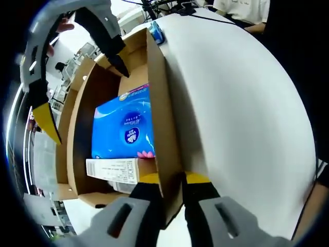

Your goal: Operate the shoe box by opening the lid, removing the specified soft item, and placing it in the target area until the item is outside and the box remains undamaged.

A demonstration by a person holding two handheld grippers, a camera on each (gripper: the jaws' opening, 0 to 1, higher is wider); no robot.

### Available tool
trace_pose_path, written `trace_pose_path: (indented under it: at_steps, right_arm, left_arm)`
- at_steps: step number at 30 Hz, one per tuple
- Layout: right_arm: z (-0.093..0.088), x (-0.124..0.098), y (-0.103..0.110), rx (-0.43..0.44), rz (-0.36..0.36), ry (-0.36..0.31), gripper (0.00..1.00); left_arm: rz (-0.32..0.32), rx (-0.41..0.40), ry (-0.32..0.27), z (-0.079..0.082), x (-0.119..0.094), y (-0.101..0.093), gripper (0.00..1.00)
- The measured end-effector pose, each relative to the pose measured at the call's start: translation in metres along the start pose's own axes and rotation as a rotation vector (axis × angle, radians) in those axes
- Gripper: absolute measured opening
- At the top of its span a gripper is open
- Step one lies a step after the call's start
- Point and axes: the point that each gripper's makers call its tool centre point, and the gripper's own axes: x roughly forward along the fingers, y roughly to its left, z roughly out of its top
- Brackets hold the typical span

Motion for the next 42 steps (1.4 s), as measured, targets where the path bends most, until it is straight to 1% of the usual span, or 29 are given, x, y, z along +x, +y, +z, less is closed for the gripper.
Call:
trace_pose_path:
  at_steps: [4, 7, 8, 13, 17, 19, 20, 23, 25, 27, 30, 42]
  right_arm:
    - [0.001, 0.01, 0.003, -0.028, 0.021, -0.003, 0.84]
    - [0.008, 0.019, 0.005, -0.019, 0.031, -0.016, 0.8]
    - [0.009, 0.022, 0.007, -0.033, 0.044, -0.016, 0.78]
    - [0.013, 0.026, 0.007, -0.045, 0.056, -0.018, 0.78]
    - [0.013, 0.03, 0.006, -0.046, 0.069, -0.014, 0.78]
    - [0.012, 0.032, 0.006, -0.045, 0.073, -0.015, 0.74]
    - [0.013, 0.035, 0.009, -0.03, 0.085, -0.018, 0.72]
    - [0.012, 0.043, 0.015, -0.04, 0.113, -0.015, 0.71]
    - [0.011, 0.046, 0.02, -0.03, 0.132, -0.01, 0.69]
    - [0.012, 0.05, 0.023, -0.037, 0.144, -0.014, 0.69]
    - [0.012, 0.051, 0.022, -0.053, 0.154, -0.013, 0.7]
    - [0.011, 0.052, 0.022, -0.058, 0.161, -0.015, 0.71]
  left_arm:
    - [0.0, 0.001, 0.0, 0.001, 0.0, -0.001, 0.12]
    - [0.0, 0.001, -0.001, 0.001, -0.001, -0.001, 0.12]
    - [0.0, 0.002, -0.002, 0.001, -0.001, -0.001, 0.12]
    - [-0.001, 0.004, -0.002, 0.001, -0.001, -0.002, 0.12]
    - [-0.002, 0.008, -0.003, 0.001, -0.001, -0.002, 0.12]
    - [-0.002, 0.008, -0.003, 0.001, -0.001, -0.002, 0.12]
    - [-0.003, 0.011, -0.004, 0.002, -0.001, -0.003, 0.12]
    - [-0.004, 0.009, -0.011, 0.002, -0.001, -0.002, 0.12]
    - [-0.005, 0.009, -0.011, 0.002, -0.001, -0.002, 0.12]
    - [-0.007, 0.005, -0.02, 0.002, -0.001, -0.002, 0.11]
    - [-0.008, 0.005, -0.027, 0.002, -0.001, -0.002, 0.11]
    - [-0.006, 0.003, -0.02, 0.001, -0.001, -0.002, 0.11]
